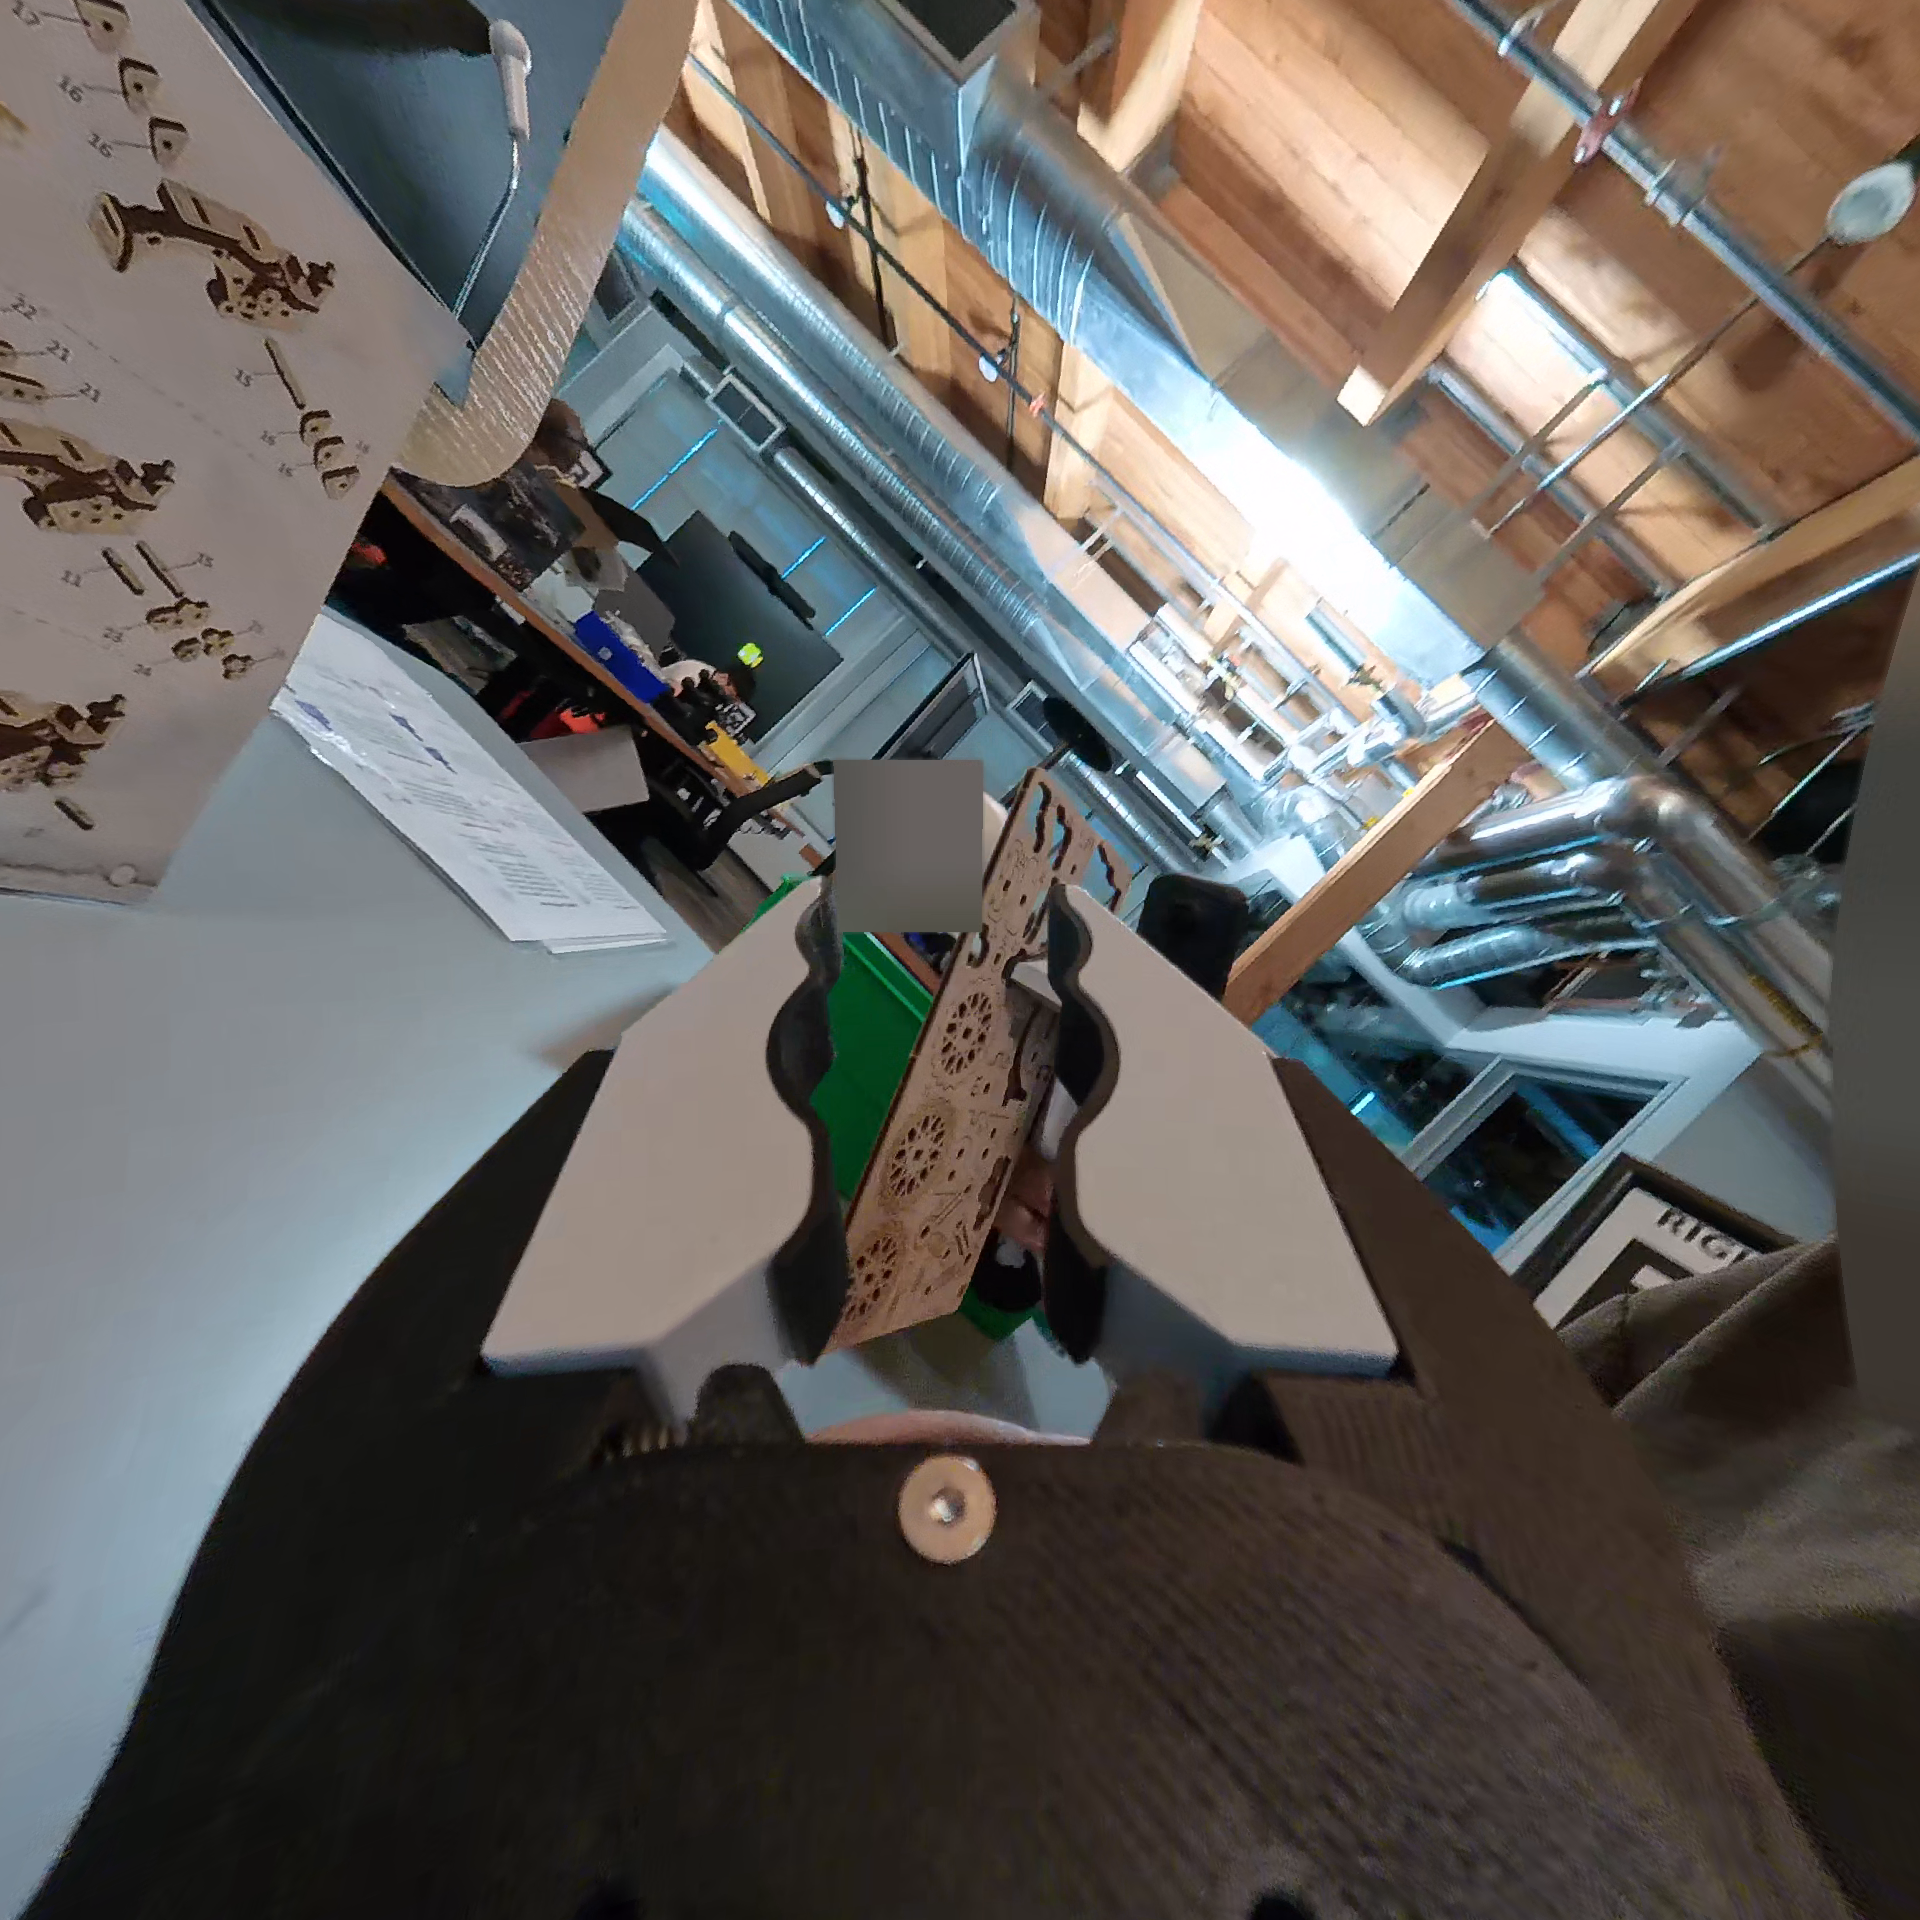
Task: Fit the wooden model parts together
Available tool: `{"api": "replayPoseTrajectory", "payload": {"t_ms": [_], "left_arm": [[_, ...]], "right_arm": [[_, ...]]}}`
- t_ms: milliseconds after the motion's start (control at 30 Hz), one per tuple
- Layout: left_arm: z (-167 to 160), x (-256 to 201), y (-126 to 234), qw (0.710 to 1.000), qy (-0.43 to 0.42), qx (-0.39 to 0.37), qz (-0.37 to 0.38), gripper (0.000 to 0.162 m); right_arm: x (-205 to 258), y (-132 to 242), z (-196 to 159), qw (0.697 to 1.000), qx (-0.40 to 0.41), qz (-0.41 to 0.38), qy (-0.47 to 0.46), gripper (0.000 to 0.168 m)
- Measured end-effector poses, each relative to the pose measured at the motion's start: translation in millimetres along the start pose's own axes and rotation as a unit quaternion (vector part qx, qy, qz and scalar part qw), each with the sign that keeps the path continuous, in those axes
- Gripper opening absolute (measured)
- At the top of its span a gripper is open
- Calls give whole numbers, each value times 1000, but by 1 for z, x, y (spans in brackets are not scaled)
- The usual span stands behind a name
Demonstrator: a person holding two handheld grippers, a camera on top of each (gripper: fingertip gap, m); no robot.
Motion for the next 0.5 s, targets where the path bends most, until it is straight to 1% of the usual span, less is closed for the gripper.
{"api": "replayPoseTrajectory", "payload": {"t_ms": [133,267,500], "left_arm": [[-2,4,-1,999,-24,23,21,40],[-3,12,-1,997,-34,34,61,54],[-1,16,1,995,-42,46,73,51]], "right_arm": [[-8,0,-9,999,-9,13,-41,0],[-15,2,-15,998,-4,13,-63,0],[-17,1,-20,996,-10,31,-77,0]]}}
Point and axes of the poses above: each gripper's, where its closed fingertips meet, y back along the fingers, z out of its top, x = y × z across the jaws, the point moved 8 cm from there along y, back along the fingers, and after that the axes turned 1 degree about -z, right-handed, at the moved point
